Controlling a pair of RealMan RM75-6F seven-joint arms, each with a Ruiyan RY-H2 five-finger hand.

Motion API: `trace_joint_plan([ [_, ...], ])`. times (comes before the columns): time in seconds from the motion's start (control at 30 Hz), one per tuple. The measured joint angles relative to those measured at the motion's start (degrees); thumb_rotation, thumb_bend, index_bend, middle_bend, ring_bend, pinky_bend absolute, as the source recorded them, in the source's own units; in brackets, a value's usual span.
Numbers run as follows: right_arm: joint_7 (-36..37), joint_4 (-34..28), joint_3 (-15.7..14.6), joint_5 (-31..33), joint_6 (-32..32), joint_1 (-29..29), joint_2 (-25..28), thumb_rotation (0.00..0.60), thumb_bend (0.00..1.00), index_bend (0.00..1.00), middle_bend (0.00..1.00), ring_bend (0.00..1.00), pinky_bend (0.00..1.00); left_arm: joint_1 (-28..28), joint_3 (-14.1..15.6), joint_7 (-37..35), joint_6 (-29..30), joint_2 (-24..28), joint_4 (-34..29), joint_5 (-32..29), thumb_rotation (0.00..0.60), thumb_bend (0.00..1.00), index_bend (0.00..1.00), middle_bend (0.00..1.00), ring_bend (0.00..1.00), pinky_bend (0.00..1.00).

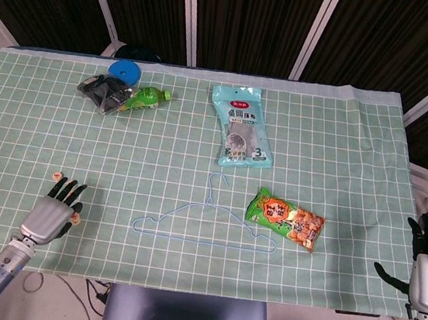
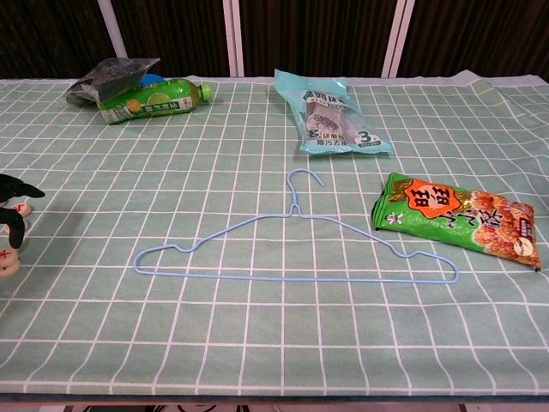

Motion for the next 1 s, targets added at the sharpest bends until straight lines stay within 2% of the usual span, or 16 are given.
trace_joint_plan([
  [1.0, -0.2, 0.1, 0.3, 0.3, 0.2, 0.0, -0.1, 0.6, 0.2, 0.1, 0.03, 0.06, 0.0, 0.5, 0.2, 1.7, 0.4, 0.2, -0.8, 0.5, 0.6, 0.32, 0.43, 0.08, 0.0, 0.02],
])
